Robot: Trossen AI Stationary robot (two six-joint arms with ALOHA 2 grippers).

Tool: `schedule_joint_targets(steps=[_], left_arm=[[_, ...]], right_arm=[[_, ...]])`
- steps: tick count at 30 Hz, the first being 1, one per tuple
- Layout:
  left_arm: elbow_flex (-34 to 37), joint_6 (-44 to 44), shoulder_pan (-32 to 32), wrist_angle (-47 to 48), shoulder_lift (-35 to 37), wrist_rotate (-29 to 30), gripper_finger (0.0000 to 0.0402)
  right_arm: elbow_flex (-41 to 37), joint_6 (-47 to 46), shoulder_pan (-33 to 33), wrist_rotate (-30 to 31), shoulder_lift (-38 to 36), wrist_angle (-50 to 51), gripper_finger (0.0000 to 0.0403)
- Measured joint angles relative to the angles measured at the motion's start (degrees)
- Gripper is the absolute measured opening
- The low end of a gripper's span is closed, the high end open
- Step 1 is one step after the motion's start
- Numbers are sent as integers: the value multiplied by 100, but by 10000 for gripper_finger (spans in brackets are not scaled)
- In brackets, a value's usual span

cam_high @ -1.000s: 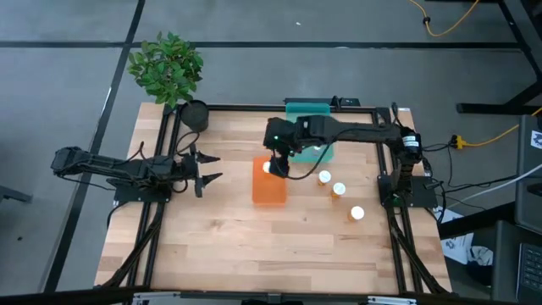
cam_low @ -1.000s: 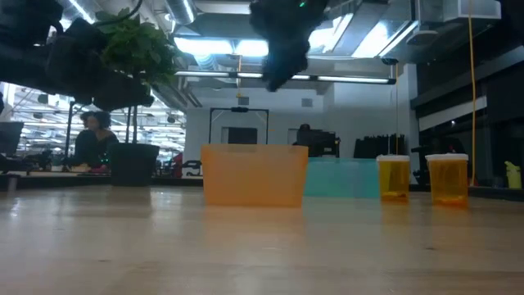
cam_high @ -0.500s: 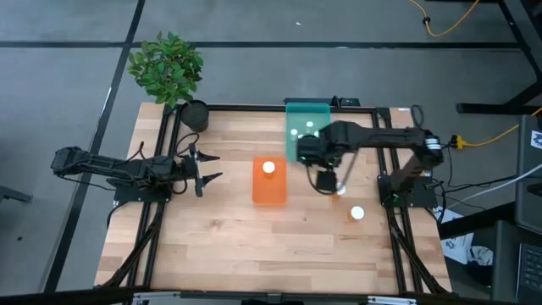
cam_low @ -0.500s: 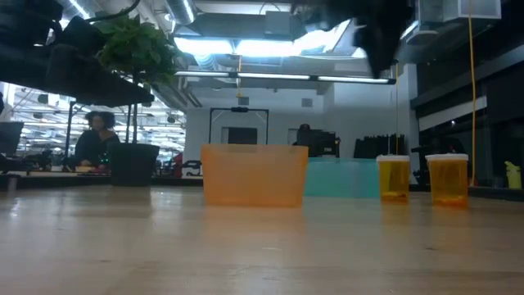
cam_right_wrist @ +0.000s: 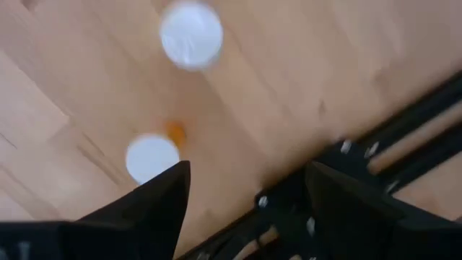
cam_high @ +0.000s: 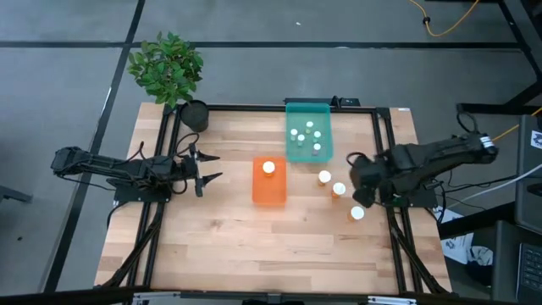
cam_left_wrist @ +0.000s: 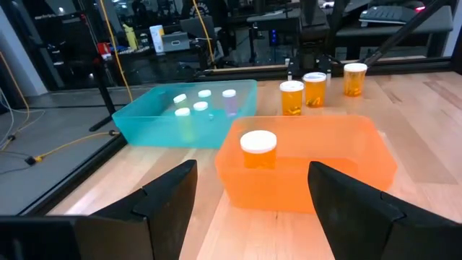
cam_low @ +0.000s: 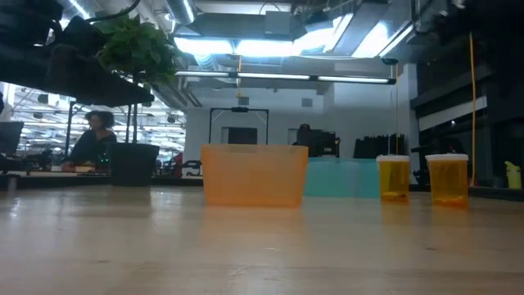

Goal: Pick and place medicine bottles into bin by pill shape (circle, oval)
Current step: Put the orange capsule bottle into the orange bin

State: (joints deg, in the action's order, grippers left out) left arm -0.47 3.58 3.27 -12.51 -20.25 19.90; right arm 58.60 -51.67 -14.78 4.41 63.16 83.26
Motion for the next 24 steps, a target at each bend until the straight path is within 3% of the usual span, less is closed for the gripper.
schedule_joint_targets(steps=[6, 14, 24], left_arm=[[0, 2, 0, 0, 0, 0, 257], [0, 0, 0, 0, 0, 0, 257], [0, 0, 0, 0, 0, 0, 257]], right_arm=[[-897, -808, -748, -579, -660, -461, 277], [-1548, -1154, -1658, -1093, -628, -1632, 277], [-1570, -1558, -2399, -963, -503, -1718, 277]])
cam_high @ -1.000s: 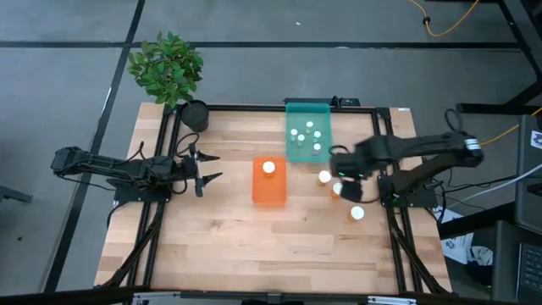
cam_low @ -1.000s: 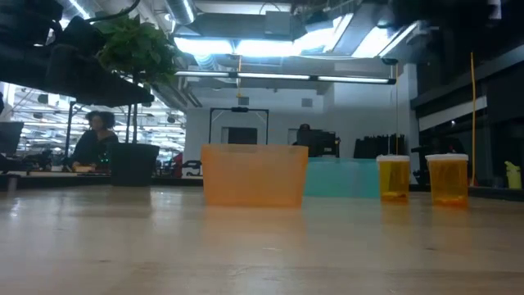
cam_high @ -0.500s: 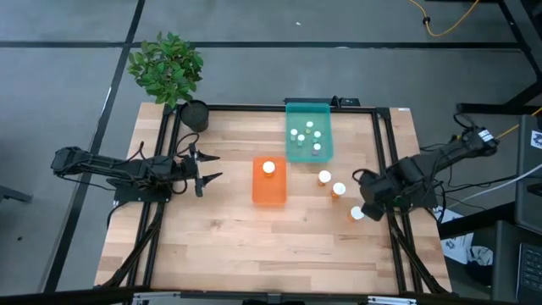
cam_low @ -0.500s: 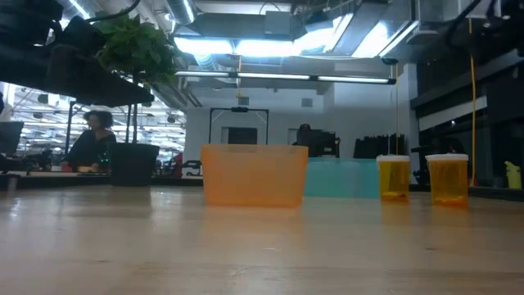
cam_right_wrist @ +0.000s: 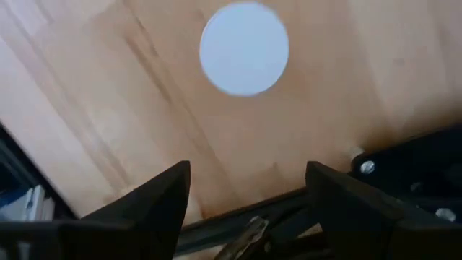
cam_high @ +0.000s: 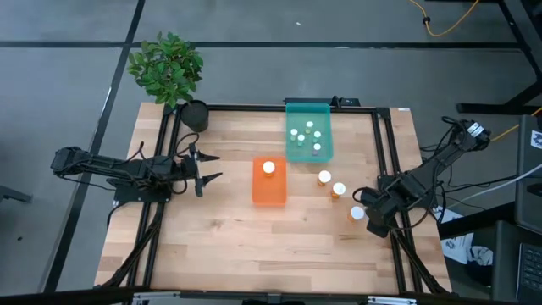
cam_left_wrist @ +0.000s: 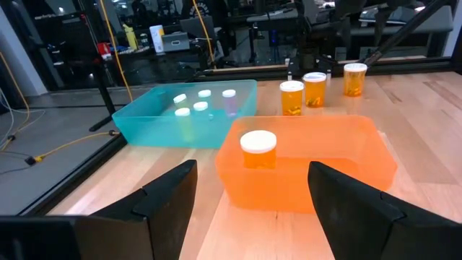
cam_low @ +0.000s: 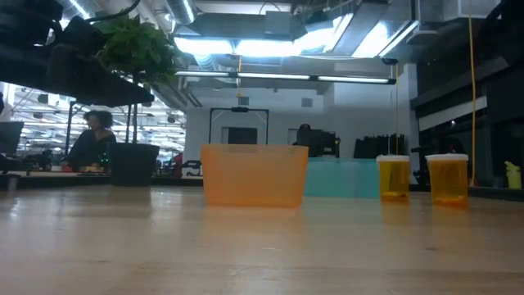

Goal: Pick and place medicine bottles into bin by pill shape (circle, oval)
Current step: Put the orange capsule bottle into the orange bin

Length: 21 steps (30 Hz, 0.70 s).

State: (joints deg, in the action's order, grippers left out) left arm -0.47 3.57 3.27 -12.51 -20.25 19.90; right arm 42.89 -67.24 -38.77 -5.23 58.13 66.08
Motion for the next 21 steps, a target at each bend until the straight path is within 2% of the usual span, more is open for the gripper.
schedule_joint_targets(steps=[4, 10, 14, 21], left_arm=[[0, 0, 0, 0, 0, 0, 257], [0, 0, 0, 0, 0, -2, 257], [0, 1, 0, 0, 0, -1, 257], [0, 0, 2, 0, 0, -2, 257]], right_arm=[[-17, 109, -58, 105, -2, 6, 277], [-156, 1150, -61, 117, -1, -18, 277], [-410, 1498, -61, 121, -2, -74, 277], [-984, 1829, -56, 121, 0, -931, 277]])
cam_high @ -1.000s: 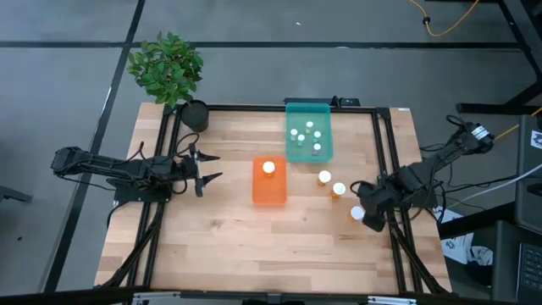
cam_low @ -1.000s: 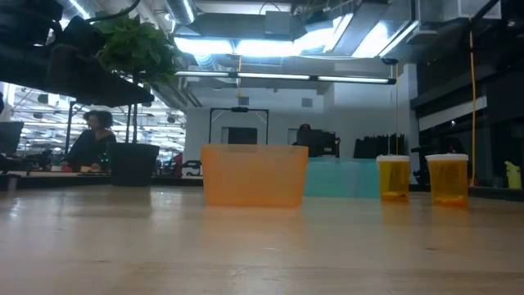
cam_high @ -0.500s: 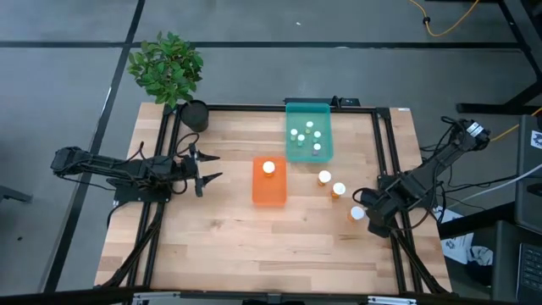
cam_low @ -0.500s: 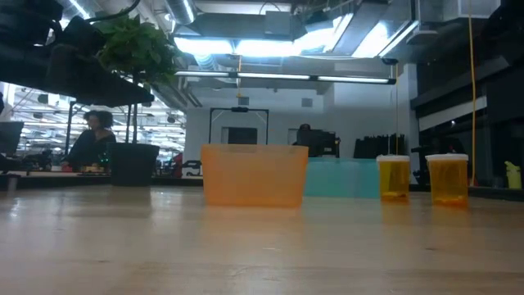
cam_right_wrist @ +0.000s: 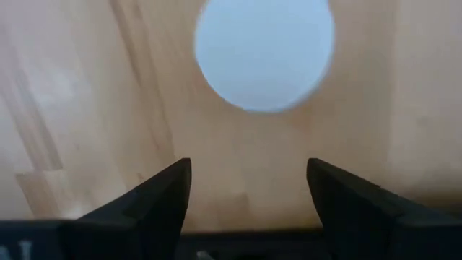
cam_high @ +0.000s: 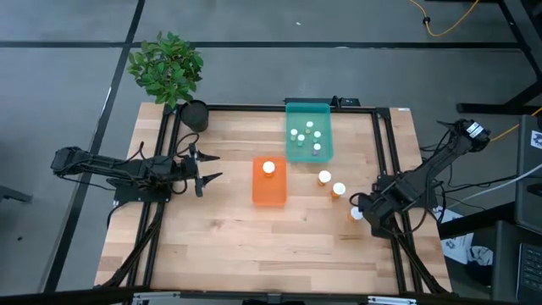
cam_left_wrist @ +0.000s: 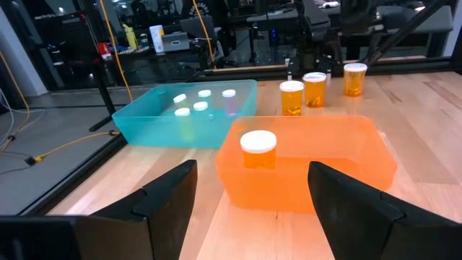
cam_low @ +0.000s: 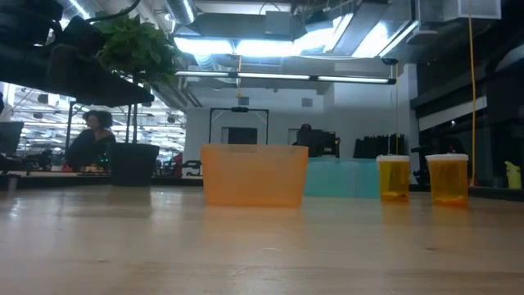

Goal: Pick and place medicine bottles into bin by pill shape (circle, oval)
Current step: Put the orange capsule bottle into the orange bin

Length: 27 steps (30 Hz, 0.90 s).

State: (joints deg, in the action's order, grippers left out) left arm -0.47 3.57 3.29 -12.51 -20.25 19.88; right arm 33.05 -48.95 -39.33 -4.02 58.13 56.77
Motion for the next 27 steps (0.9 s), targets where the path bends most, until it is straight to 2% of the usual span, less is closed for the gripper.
schedule_joint_targets(steps=[7, 12, 18, 27], left_arm=[[0, 2, -2, 0, 0, 0, 257], [0, 1, -1, 0, 2, 2, 257], [0, 0, -2, 0, 0, 1, 257], [0, 0, 0, 0, 2, 0, 257]], right_arm=[[-233, -294, 55, 616, 2, -326, 277], [-236, 137, 55, 758, 0, -745, 277], [-236, 314, 56, 1403, 138, -979, 277], [-236, 752, 59, 1489, 528, -1404, 277]])
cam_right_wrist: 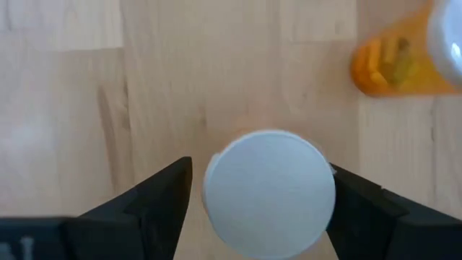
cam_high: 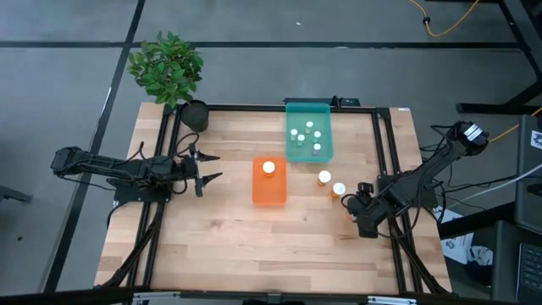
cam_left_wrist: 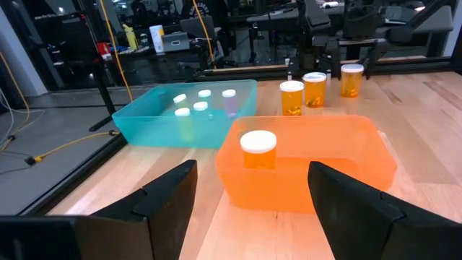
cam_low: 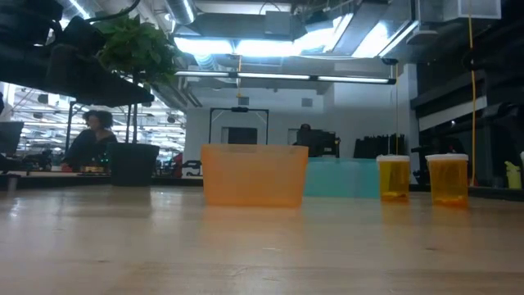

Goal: Pick and place medicine bottles into bin by pill shape (circle, oval)
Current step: Put the orange capsule bottle into the orange bin

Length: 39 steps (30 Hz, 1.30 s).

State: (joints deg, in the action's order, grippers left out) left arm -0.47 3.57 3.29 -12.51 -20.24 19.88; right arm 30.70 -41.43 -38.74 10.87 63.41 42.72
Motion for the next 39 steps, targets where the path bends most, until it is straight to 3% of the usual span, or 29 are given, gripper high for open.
schedule_joint_targets(steps=[15, 25, 28, 33, 39], left_arm=[[0, 0, 0, 0, -1, 0, 257], [0, 0, -2, 0, -2, 1, 257], [0, 2, 0, 0, -2, 0, 257], [0, 2, -1, 0, -2, 1, 257], [0, 0, 0, 0, -2, 1, 257]], right_arm=[[0, 84, 0, 5, 62, -125, 275], [2, -80, 0, -21, 62, -134, 200], [2, -328, 0, 15, 58, -410, 194], [193, -105, 156, 439, 58, -1406, 199], [856, 776, 618, 912, 58, -1478, 198]])
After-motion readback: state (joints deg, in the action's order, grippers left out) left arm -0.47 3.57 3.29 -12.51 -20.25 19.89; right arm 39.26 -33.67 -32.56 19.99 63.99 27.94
